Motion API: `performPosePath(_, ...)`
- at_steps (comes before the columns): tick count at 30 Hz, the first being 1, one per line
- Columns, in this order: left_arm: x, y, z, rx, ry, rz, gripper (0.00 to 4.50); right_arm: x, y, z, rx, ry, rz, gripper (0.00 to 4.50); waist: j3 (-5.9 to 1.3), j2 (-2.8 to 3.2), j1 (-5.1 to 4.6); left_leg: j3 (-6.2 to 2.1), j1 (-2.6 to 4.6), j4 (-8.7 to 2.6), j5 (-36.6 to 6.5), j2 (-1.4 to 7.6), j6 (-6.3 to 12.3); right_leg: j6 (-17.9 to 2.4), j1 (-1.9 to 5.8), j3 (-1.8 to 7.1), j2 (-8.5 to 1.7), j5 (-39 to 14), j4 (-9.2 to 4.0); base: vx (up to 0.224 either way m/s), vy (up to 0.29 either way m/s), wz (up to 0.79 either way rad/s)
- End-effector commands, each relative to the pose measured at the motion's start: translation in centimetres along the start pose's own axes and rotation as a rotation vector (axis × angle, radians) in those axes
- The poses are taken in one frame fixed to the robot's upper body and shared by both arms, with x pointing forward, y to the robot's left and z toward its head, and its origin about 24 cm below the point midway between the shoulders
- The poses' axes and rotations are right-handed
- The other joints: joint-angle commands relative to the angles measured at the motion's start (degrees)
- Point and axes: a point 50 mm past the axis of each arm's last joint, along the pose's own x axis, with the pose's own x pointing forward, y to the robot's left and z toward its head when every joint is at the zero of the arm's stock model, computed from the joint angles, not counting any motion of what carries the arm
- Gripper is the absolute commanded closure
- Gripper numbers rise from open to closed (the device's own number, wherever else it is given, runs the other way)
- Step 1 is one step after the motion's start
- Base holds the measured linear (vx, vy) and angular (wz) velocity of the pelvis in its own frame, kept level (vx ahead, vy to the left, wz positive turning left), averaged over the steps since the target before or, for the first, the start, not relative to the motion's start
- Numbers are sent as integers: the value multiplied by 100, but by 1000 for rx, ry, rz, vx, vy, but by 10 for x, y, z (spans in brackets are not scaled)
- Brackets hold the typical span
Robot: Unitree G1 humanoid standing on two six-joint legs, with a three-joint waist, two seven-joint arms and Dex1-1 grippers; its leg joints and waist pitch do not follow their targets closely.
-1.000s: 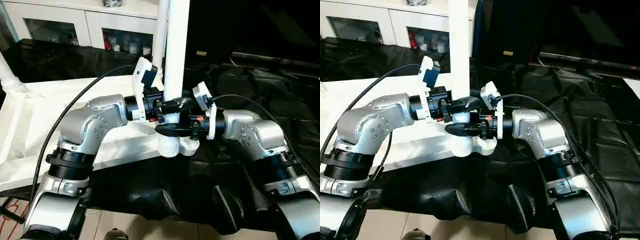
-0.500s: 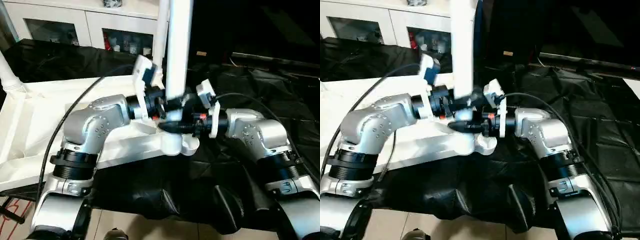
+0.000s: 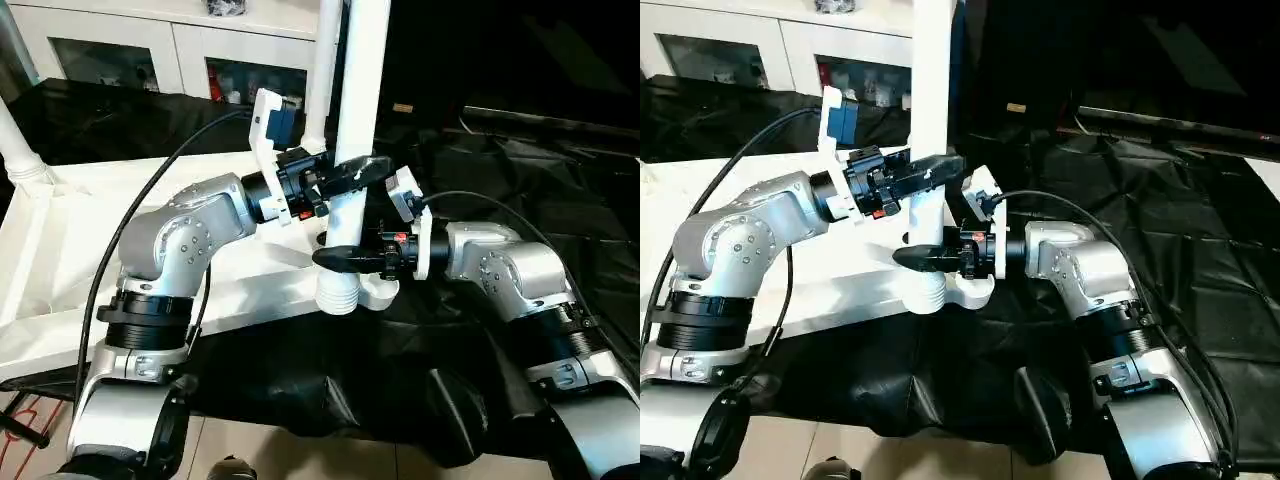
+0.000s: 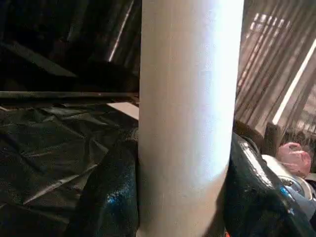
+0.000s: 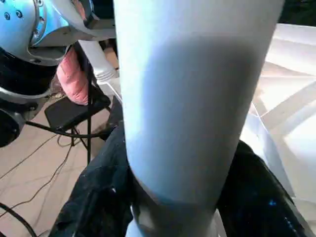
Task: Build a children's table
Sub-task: Insert table leg to table base
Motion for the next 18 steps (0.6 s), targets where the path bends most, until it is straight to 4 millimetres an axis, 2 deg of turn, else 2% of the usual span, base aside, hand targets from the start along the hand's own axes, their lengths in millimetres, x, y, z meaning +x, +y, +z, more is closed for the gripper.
performPosePath(1, 11, -7, 9, 23, -30, -47, 263, -2, -3, 3, -17, 16, -30, 263, -431, 1, 12, 52, 55, -317, -832, -8, -52, -1095, 367, 271, -255, -262, -422, 0, 0, 0)
performPosePath(6, 10, -8, 15, 42, -63, -39, 265, -2, -4, 3, 4, 5, -34, 264, -435, 3, 13, 50, 47, -314, -772, -7, -43, -1103, 368, 269, -253, -174, -407, 0, 0, 0)
performPosePath(7, 10, -8, 15, 43, -63, -39, 265, -2, -4, 4, 8, 2, -34, 229, -437, -15, 14, 52, 48, -312, -751, -9, -26, -1107, 372, 269, -255, -166, -402, 0, 0, 0)
performPosePath(8, 10, -8, 15, 46, -63, -41, 265, -2, -5, 6, 27, -13, -39, 208, -436, -8, 15, 53, 47, -312, -747, -10, -18, -1110, 369, 270, -255, -170, -405, 0, 0, 0)
performPosePath(9, 10, -9, 15, 47, -63, -41, 265, -2, -6, 6, 29, -15, -45, 208, -439, -7, 10, 52, 44, -310, -748, -12, -15, -1117, 370, 267, -256, -182, -406, 0, 0, 0)
performPosePath(11, 11, -9, 15, 47, -64, -41, 265, -2, -6, 5, 20, -4, -47, 176, -436, -10, 11, 55, 49, -310, -766, -8, -28, -1118, 366, 268, -258, -208, -410, 0, 0, 0)
performPosePath(13, 12, -9, 15, 50, -65, -47, 265, -1, -7, 4, 14, 9, -53, 160, -437, -2, 17, 56, 50, -306, -710, -8, -22, -1124, 361, 272, -255, -122, -402, 0, 0, 0)
performPosePath(18, 14, -12, 15, 55, -68, -68, 266, 0, -7, 1, 23, 23, -45, 155, -435, -7, 17, 57, 47, -310, -762, -9, -34, -1115, 367, 271, -258, -179, -408, 0, 0, 0)
